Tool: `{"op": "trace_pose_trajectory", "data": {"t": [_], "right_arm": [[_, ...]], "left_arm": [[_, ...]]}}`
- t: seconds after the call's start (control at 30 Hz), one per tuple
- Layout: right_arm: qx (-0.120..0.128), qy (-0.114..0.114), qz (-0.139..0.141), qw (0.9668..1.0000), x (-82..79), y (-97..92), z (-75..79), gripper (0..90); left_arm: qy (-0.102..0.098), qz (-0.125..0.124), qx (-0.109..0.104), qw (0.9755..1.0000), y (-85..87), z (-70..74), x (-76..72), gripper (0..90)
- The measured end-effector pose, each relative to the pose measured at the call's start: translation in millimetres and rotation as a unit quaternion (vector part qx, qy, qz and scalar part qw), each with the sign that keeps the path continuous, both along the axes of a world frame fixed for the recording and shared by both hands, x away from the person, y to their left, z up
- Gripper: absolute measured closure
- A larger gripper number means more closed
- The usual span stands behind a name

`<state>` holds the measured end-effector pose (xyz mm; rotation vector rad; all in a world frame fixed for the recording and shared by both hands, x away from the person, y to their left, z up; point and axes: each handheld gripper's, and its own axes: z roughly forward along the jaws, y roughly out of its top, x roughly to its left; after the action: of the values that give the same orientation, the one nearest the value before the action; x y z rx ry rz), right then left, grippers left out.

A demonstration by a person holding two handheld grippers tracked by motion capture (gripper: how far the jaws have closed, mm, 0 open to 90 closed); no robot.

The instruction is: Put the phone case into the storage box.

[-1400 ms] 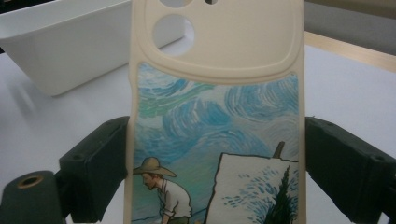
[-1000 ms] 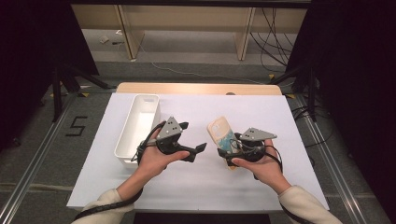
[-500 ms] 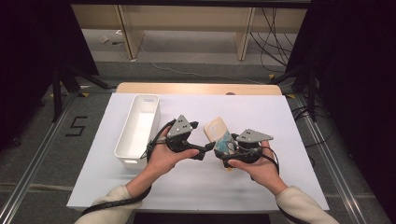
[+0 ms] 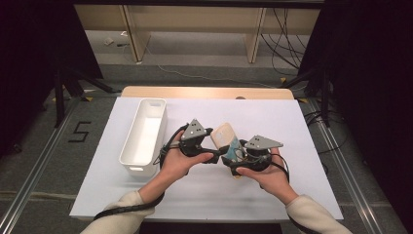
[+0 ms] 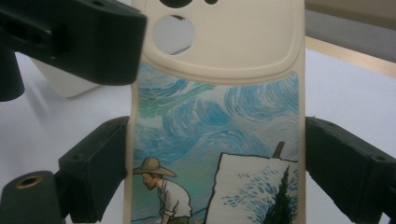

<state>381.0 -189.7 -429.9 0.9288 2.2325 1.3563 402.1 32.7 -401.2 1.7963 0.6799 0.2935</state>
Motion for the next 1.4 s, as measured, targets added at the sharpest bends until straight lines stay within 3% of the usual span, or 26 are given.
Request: {"op": "trace_pose_trajectory", "data": {"t": [0.5,0.57,0.83,0.93,1.4], "right_arm": [[-0.005,-0.003,0.002,1.0,-0.6,1.9,-0.4,11.6],[-0.006,-0.003,0.001,1.0,-0.6,2.2,-0.7,11.6],[-0.01,-0.006,0.001,0.9999,-0.9,2.9,-0.6,11.6],[-0.012,-0.008,0.0,0.9999,-1.0,3.2,-0.7,11.6],[-0.018,-0.013,-0.002,0.9998,-1.0,3.8,-1.0,11.4]], "left_arm": [[0.019,0.013,-0.007,0.9997,-6.5,-1.1,8.9,25.3],[0.024,0.021,-0.009,0.9994,-7.2,-0.9,10.1,30.7],[0.039,0.031,-0.015,0.9987,-10.4,-1.3,13.2,38.7],[0.045,0.032,-0.023,0.9982,-10.4,-1.8,14.1,45.9],[0.07,0.032,-0.054,0.9955,-6.6,-2.8,17.7,60.9]]}}
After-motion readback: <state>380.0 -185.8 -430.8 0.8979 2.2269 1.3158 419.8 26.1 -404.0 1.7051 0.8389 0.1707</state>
